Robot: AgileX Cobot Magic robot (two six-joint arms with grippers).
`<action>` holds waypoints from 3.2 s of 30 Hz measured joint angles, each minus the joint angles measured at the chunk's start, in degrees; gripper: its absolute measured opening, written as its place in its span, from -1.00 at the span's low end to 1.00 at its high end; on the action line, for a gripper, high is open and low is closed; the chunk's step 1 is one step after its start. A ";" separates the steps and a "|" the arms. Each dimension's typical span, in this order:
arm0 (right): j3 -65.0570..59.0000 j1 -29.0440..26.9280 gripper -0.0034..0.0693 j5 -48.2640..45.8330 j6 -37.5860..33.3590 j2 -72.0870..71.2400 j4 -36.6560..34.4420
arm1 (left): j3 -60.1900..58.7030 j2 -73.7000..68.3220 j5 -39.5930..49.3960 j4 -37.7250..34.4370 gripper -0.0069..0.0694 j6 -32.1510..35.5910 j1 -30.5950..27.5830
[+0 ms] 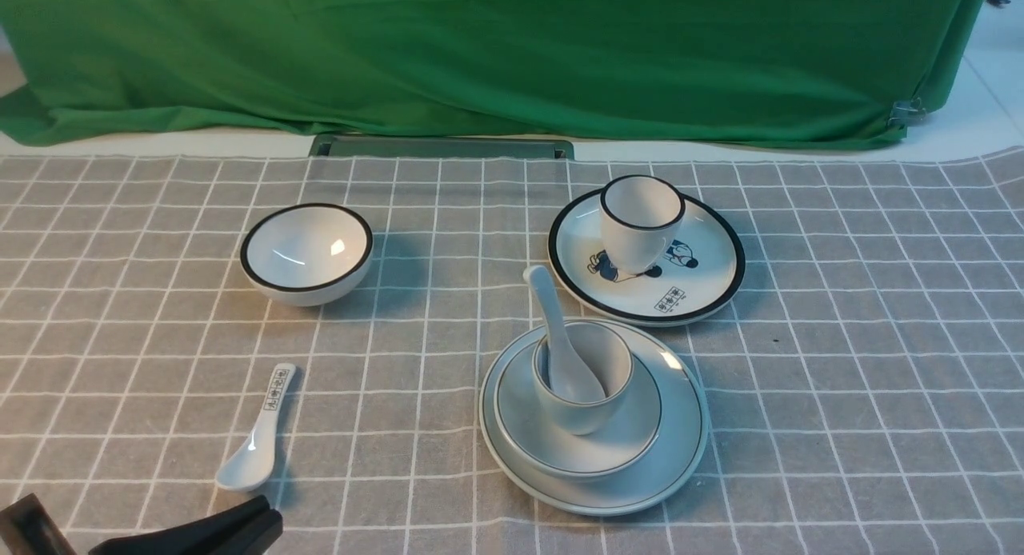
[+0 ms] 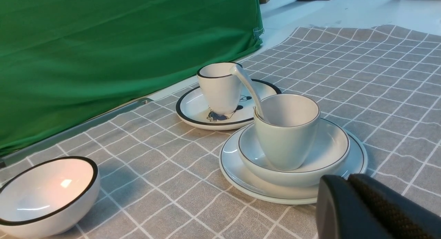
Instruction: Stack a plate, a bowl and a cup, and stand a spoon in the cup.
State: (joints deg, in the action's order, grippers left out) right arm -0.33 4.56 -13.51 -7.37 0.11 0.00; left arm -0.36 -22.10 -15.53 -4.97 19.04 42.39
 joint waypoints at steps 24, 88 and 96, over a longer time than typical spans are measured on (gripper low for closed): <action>0.00 -0.13 -0.67 0.00 0.00 0.00 0.00 | 0.00 17.20 13.29 -1.60 -0.79 -8.75 -35.10; 0.00 -0.13 -0.27 0.21 0.00 -0.11 0.00 | -0.04 22.03 28.86 0.20 -0.79 -11.83 -43.57; 0.00 -0.13 -0.26 0.21 0.00 -0.11 0.00 | -0.04 22.03 28.86 0.20 -0.79 -11.83 -43.59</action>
State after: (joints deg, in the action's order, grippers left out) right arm -0.33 4.43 -13.30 -7.37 0.00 0.00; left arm -0.40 -0.07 13.33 -4.77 7.20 -1.21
